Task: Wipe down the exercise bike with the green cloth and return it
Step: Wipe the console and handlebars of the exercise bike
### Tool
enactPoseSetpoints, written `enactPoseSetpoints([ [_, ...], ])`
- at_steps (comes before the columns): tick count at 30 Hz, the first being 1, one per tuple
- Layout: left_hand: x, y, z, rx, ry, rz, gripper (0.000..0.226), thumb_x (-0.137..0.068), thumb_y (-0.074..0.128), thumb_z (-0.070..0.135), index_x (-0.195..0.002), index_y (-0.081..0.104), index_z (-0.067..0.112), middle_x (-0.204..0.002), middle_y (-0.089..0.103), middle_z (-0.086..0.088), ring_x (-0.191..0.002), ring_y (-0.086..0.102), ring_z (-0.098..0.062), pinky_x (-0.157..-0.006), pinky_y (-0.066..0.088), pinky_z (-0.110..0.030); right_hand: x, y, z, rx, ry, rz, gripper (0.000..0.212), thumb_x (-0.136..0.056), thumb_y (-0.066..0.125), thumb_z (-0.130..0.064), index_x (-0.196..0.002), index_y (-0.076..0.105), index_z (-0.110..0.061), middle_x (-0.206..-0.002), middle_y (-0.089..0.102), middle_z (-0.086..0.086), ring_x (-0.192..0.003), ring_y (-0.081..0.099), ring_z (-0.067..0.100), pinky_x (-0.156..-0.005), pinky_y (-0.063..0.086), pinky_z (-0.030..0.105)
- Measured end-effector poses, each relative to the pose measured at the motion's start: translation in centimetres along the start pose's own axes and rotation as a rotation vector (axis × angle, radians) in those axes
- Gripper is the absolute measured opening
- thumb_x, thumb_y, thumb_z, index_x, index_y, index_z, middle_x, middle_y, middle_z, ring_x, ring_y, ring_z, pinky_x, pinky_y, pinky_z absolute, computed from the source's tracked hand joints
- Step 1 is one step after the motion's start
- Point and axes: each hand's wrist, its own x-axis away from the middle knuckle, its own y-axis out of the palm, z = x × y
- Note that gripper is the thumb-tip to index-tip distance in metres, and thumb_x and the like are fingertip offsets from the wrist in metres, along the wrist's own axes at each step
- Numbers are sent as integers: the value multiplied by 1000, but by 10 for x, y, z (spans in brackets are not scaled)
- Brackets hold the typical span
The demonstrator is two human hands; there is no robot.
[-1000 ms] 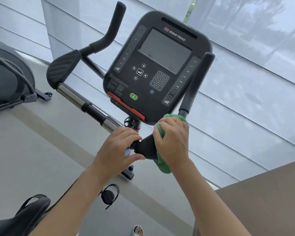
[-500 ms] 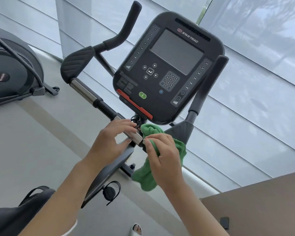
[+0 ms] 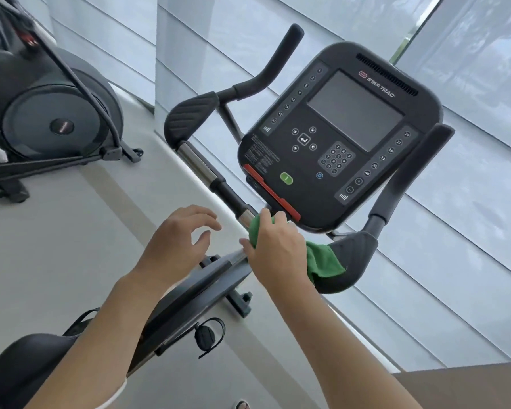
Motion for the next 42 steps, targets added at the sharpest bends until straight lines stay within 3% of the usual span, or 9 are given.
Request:
enactPoseSetpoints([
  [6,9,-19,-14,12,-54,-7,24,-96,67,3,-101,77,25,-118,67,16,-114,63,-7,-100,50,-24,-60,11,-31,-40,-85,32,42,-98,67,-52,-109,56,-13,-90,45,1,-72,47,21,-61,38,32],
  [13,27,-50,-38,-25,-116,69,25,-96,68,3,-100,77,25,-114,68,19,-110,65,-8,-98,56,-31,-148,22,-92,-115,-137,36,34,-97,70,-40,-105,58,-9,-90,55,5,-78,63,27,-63,41,33],
  [21,36,-57,-46,-28,-158,49,24,-96,67,3,-100,76,26,-112,67,21,-107,64,-8,-96,56,-39,-207,20,-140,-190,-119,-4,26,-96,69,-32,-110,62,-11,-98,62,1,-81,51,22,-70,38,32],
  [24,50,-62,-46,-40,-145,69,26,-95,67,4,-99,75,28,-110,67,23,-104,65,-4,-92,57,-35,-226,22,-154,-234,-70,-20,13,-92,70,-27,-91,66,-15,-81,62,-2,-75,57,22,-60,36,29],
  [28,78,-65,-46,-44,-196,89,27,-95,66,2,-97,76,27,-106,68,23,-101,68,-4,-89,56,-34,-227,25,-150,-272,-59,-12,29,-85,73,-25,-66,53,-18,-65,51,-5,-61,51,19,-48,26,28],
  [31,94,-65,-40,-61,-202,74,26,-96,66,2,-96,76,27,-105,69,23,-100,67,-3,-88,55,-31,-217,17,-143,-268,-74,-64,13,-82,73,-28,-81,64,-17,-73,55,-5,-73,58,24,-53,33,27],
  [33,97,-66,-35,-56,-192,80,27,-96,66,2,-96,76,27,-105,69,23,-100,68,-3,-88,55,-29,-203,14,-131,-271,-65,-96,20,-80,74,-31,-88,63,-17,-79,58,-4,-78,61,24,-59,38,29],
  [37,86,-62,-21,-45,-149,83,27,-96,66,3,-98,76,28,-104,70,23,-99,67,-1,-87,52,-20,-160,6,-87,-289,-7,-138,37,-80,75,-41,-74,46,-20,-74,55,-3,-64,56,18,-49,35,26],
  [42,65,-39,3,-10,-22,46,29,-95,67,0,-100,76,27,-103,70,22,-97,65,3,-84,43,-4,-93,4,-40,-107,-72,-84,40,-92,69,-50,-96,52,-14,-80,54,-1,-70,57,24,-58,40,33],
])
